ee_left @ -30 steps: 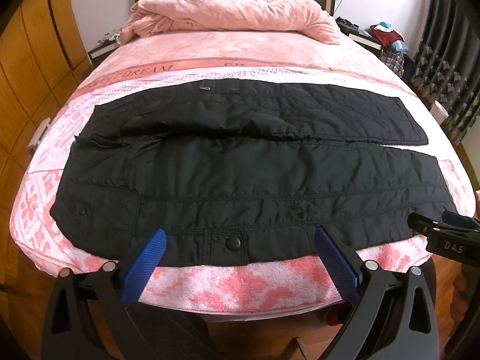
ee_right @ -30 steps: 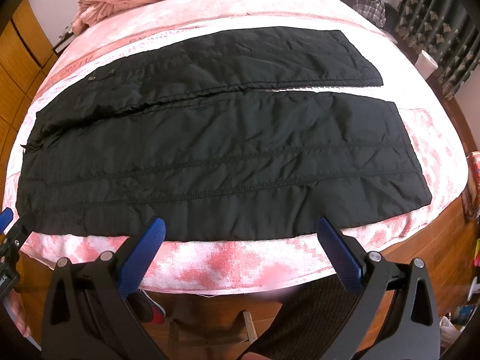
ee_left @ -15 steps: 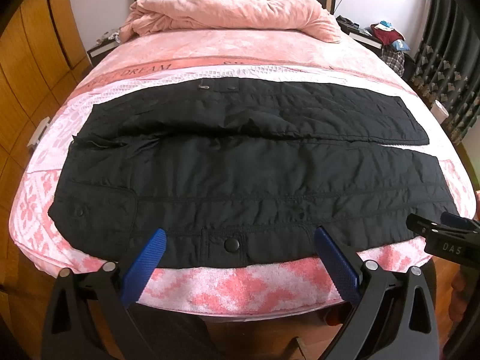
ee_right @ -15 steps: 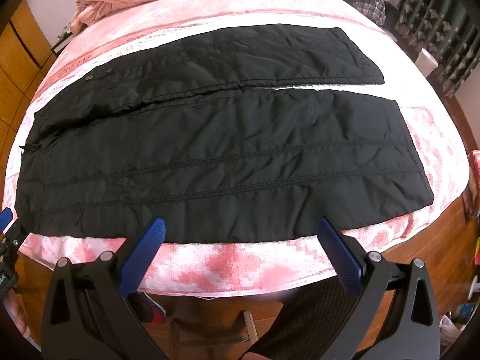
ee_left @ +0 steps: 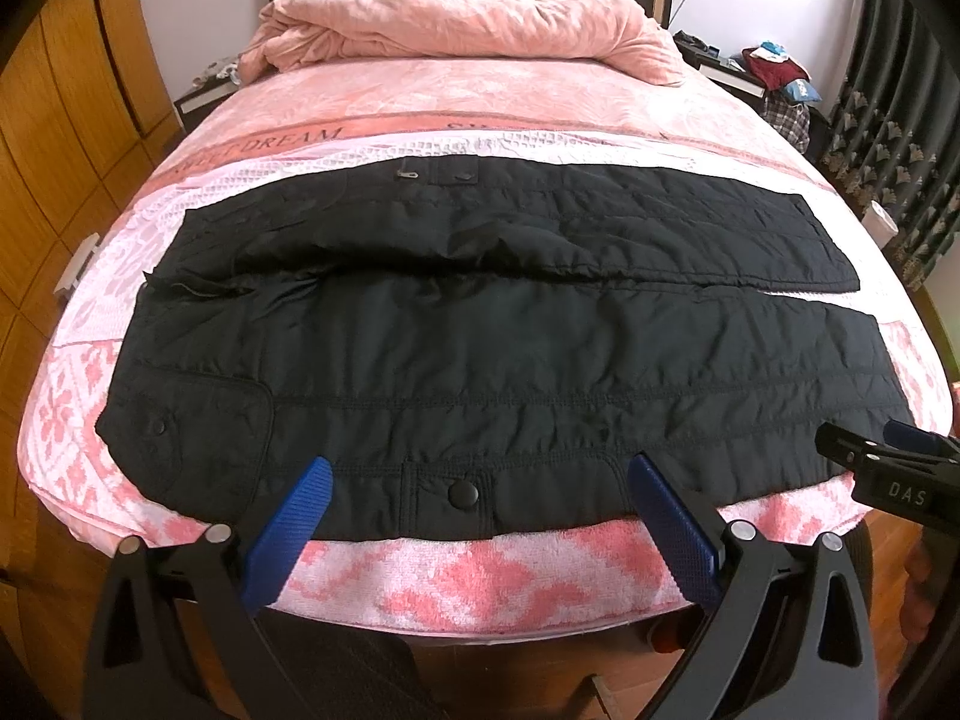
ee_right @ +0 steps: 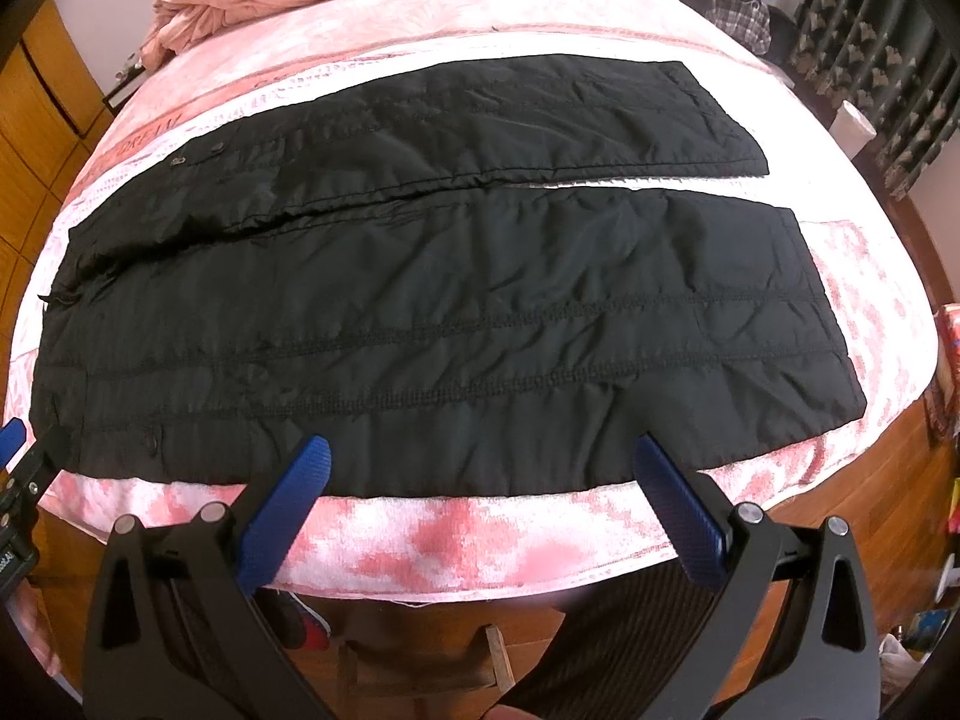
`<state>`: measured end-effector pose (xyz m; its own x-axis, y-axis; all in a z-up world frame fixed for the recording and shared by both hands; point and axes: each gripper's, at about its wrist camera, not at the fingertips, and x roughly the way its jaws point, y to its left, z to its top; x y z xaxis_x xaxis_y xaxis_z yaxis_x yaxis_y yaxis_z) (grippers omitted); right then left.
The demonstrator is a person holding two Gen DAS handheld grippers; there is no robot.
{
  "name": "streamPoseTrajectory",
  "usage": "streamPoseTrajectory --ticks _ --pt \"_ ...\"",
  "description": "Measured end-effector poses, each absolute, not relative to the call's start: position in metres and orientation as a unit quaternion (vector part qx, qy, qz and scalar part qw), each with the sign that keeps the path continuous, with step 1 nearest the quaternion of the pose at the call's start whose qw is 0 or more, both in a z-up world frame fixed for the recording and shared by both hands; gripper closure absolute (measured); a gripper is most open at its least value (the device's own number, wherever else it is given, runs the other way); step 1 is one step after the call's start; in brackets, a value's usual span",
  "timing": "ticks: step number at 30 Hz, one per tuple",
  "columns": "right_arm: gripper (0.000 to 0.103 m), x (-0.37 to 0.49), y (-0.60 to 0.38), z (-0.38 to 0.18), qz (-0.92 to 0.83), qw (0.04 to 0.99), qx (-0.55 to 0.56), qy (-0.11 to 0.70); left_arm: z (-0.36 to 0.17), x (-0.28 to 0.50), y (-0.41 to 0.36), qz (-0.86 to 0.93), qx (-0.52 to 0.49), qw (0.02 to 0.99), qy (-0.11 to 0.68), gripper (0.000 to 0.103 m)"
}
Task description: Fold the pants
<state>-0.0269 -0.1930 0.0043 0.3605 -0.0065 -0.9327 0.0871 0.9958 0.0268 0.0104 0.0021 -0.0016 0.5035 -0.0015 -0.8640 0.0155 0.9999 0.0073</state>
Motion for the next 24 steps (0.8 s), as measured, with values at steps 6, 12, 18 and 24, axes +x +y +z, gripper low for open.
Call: streamPoseTrajectory --ticks 6,12,18,24 --pt "0.002 -0.025 -0.194 0.004 -0.028 0.823 0.035 0.566 -0.002 0.014 0.000 -0.004 0.010 0.866 0.500 0.004" --pt "0.002 -0.016 -0.197 0.000 -0.027 0.821 0.034 0.569 -0.005 0.022 -0.002 -0.005 0.013 0.863 0.505 0.004" --pt "0.002 -0.004 -0.205 -0.003 -0.028 0.822 0.029 0.568 -0.009 0.036 -0.009 -0.007 0.022 0.858 0.512 0.004" --pt "0.002 0.036 -0.240 0.004 -0.012 0.837 0.022 0.546 -0.015 0.064 -0.025 -0.015 0.030 0.853 0.520 0.004"
